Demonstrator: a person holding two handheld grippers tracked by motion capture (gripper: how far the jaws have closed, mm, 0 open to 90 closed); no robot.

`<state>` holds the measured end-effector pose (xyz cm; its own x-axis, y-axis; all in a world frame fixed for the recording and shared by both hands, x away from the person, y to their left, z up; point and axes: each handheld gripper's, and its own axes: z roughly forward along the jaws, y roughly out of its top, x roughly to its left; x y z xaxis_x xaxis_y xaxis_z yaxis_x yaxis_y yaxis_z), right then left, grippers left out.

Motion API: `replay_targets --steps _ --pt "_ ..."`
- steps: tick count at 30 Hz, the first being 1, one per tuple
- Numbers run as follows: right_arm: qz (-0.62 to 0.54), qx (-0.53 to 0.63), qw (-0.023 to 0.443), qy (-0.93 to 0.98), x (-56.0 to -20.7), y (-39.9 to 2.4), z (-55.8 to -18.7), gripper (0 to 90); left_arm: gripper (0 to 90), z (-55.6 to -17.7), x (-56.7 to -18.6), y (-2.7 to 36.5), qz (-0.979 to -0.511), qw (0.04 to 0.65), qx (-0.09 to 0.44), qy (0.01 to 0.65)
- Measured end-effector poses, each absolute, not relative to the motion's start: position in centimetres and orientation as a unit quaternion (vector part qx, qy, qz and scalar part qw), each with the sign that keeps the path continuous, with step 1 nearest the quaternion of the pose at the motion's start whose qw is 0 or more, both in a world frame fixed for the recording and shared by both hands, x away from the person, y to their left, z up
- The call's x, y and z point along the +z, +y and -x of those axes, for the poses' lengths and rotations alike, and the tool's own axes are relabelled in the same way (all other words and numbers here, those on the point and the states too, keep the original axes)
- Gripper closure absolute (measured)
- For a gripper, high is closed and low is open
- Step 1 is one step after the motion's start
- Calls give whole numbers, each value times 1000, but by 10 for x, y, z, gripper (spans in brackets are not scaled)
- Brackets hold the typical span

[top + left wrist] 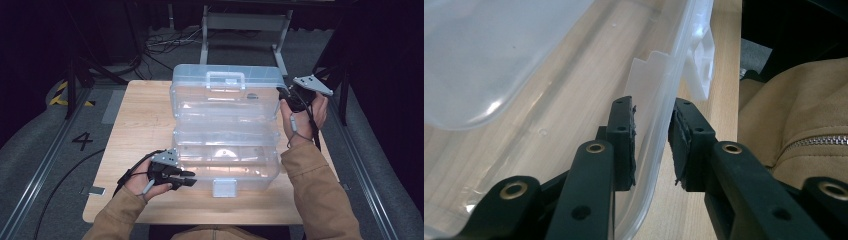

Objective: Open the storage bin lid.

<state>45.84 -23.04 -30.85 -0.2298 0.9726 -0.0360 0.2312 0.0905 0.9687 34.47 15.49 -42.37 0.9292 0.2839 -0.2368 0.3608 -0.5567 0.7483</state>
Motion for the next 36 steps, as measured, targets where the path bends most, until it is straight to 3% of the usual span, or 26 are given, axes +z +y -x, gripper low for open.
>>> replay_targets --steps 36 --pt "-490 477 351 640 -312 -236 -508 805 712 -339 -425 151 -880 436 -21 187"
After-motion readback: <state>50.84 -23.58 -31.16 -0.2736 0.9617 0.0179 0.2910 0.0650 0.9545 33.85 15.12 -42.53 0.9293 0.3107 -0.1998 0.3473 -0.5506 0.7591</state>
